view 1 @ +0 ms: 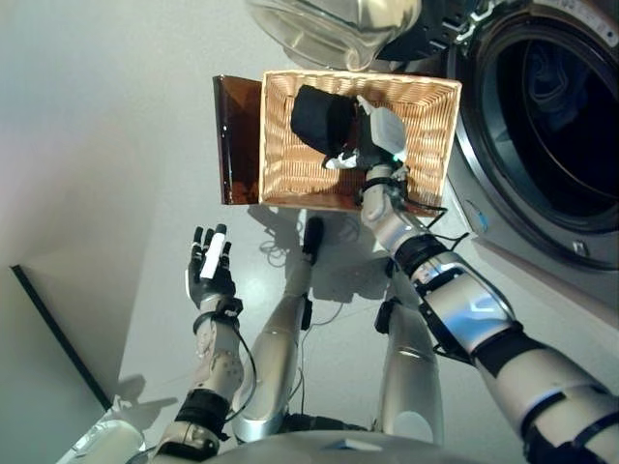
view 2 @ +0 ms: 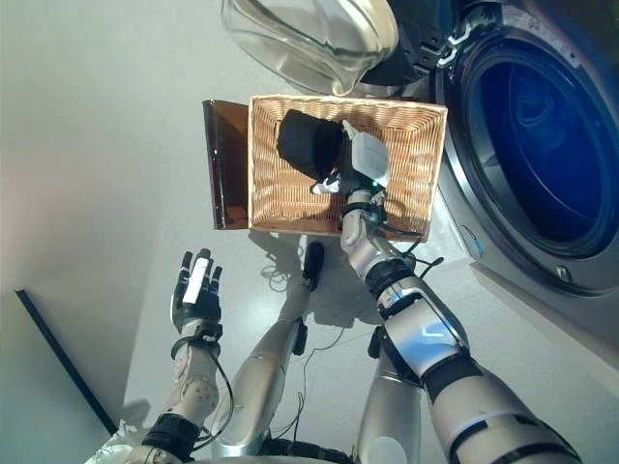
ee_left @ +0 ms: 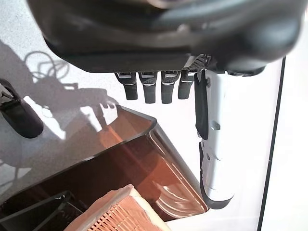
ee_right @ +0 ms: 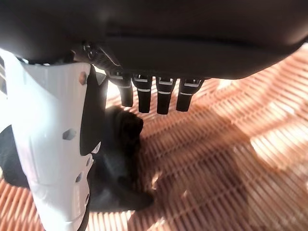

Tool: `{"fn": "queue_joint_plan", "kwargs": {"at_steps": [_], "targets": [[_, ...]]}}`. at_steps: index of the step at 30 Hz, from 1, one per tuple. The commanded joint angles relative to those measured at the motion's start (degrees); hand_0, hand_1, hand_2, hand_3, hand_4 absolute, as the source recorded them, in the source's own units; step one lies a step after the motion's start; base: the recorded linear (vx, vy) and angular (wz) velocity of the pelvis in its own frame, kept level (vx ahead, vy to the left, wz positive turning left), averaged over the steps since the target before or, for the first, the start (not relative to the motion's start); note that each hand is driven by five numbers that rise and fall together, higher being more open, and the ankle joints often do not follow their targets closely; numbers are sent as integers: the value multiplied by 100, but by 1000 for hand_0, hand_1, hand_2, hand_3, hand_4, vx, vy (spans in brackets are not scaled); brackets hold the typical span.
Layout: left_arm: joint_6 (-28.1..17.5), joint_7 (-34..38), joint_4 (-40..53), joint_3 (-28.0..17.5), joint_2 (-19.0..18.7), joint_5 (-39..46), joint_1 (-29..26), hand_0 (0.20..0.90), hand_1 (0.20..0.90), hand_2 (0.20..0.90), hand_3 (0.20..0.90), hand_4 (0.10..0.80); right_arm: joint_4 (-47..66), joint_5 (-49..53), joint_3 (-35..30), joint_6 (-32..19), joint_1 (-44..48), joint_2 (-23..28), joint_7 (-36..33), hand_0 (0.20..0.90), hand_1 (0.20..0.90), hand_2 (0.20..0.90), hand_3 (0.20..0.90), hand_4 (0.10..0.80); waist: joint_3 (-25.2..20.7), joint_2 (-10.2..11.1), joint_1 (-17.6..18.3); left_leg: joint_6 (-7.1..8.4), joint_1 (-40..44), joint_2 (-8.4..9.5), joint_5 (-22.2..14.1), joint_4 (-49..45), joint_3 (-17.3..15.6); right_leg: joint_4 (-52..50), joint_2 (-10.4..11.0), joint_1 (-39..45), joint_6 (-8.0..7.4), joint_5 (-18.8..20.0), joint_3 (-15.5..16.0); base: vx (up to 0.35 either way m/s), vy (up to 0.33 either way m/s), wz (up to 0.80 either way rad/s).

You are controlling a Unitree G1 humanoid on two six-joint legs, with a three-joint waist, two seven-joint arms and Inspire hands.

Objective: Pick up the clothes and place them into the washing machine

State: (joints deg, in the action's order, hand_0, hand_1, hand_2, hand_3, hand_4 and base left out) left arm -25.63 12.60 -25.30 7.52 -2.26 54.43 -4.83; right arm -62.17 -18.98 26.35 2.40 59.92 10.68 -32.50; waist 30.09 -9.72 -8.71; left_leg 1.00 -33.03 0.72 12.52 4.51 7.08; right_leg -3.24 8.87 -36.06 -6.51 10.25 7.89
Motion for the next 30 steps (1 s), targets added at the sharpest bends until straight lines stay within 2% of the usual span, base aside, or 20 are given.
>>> {"fn": "queue_joint_plan", "kwargs": {"at_steps": [1,11,22,23,24,25,30], "targets": [[-540,36,782,-66,-533,-185,177,900,900,900,900,800,-82,106,135,-426,709,-323,-175,900,900,900,900,800,-30,-82,-228,386,-340,90,-82,-7,-131,-481,374,-333,-191,-471,-395,-18,18,11],[-572,49,989,81,-544,-164,110,900,900,900,900,800,-440,374,145,-461,1030,-125,-216,900,900,900,900,800,-30,-168,-374,366,-807,164,-2,-29,59,-596,451,-734,-213,-488,-293,-15,19,10],[-598,32,1120,339,-586,-127,29,900,900,900,900,800,-853,662,158,-442,1570,319,-282,900,900,900,900,800,-30,-442,-625,297,-1199,374,28,-206,338,-971,660,-1030,-235,-684,-188,-10,29,10],[-610,41,1128,349,-592,-130,10,900,900,900,900,800,-880,719,146,-439,1630,357,-288,496,496,496,496,512,-30,-463,-646,294,-1196,391,44,-184,378,-978,680,-1010,-238,-697,-158,1,18,6],[-600,40,1107,349,-592,-123,-21,900,900,900,900,800,-894,741,159,-440,1677,401,-308,332,332,332,332,394,-30,-473,-668,294,-1191,410,57,-172,409,-992,696,-1003,-239,-703,-154,1,29,4],[-603,51,1107,352,-598,-126,-24,900,900,900,900,800,-894,748,172,-434,1697,445,-324,200,200,200,200,300,-30,-481,-679,292,-1186,416,68,-158,434,-997,706,-1000,-240,-713,-150,-2,26,4],[-631,80,1057,373,-590,-99,-81,900,900,900,900,800,-922,868,134,-438,1841,454,-411,200,200,200,200,300,-30,-468,-710,275,-1142,435,85,-113,431,-999,717,-969,-248,-716,-163,-4,40,10]]}}
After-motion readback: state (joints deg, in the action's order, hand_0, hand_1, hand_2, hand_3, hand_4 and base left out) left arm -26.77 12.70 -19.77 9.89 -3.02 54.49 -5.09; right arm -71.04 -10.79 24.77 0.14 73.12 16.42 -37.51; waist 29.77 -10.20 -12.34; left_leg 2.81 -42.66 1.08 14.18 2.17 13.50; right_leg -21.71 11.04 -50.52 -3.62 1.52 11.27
